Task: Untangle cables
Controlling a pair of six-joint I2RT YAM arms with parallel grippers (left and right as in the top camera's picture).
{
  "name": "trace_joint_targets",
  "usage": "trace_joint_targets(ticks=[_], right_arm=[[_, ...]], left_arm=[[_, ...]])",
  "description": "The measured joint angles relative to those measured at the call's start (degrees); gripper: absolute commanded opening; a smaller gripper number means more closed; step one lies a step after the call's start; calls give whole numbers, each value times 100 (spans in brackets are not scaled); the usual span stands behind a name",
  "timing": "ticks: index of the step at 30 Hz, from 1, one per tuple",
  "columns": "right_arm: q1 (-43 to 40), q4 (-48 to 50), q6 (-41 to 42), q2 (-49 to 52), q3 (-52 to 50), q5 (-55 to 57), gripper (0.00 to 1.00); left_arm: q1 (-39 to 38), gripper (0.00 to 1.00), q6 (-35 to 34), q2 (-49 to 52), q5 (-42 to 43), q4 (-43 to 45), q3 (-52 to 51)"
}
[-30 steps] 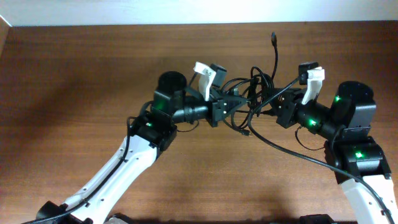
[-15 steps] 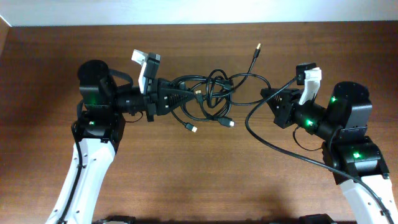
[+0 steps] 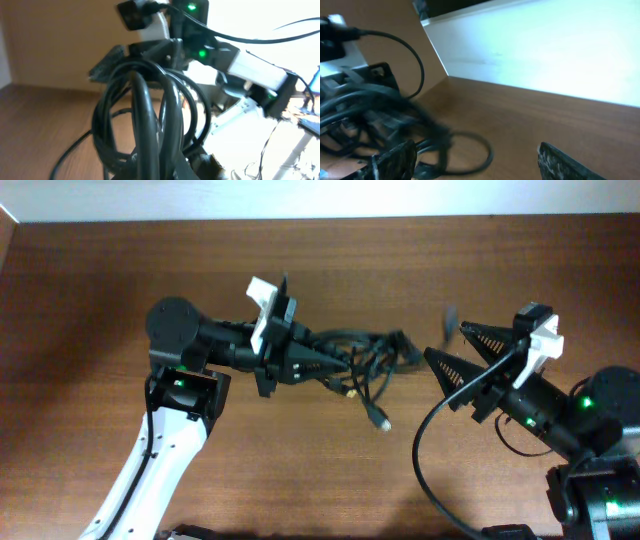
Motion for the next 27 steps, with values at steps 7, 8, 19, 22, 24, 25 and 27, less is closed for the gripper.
trace_joint_targets(ticks=[7,8,19,22,24,25,27], right_arm=[[0,-136,-251,11,0,-55,64],[0,-225,-330,11,0,-212,64],[0,262,-822,11,-11,-879,12],[0,238,-872,15,-11,-732,4],[0,240,-876,15,-11,-715,13],[0,240,-874,15,-11,-693,22],[0,271,-896,17,-11,-649,43]], left_arm=[[-205,0,-184,-35,236,376,9],[-205,0,-184,-35,129,376,9],[-822,0,-203,-35,-664,374,9],[-826,0,-203,-35,-717,376,9],[-826,0,-201,-35,-719,376,9],[-826,0,-201,-35,-730,376,9],[-826,0,-201,-35,-752,376,9]])
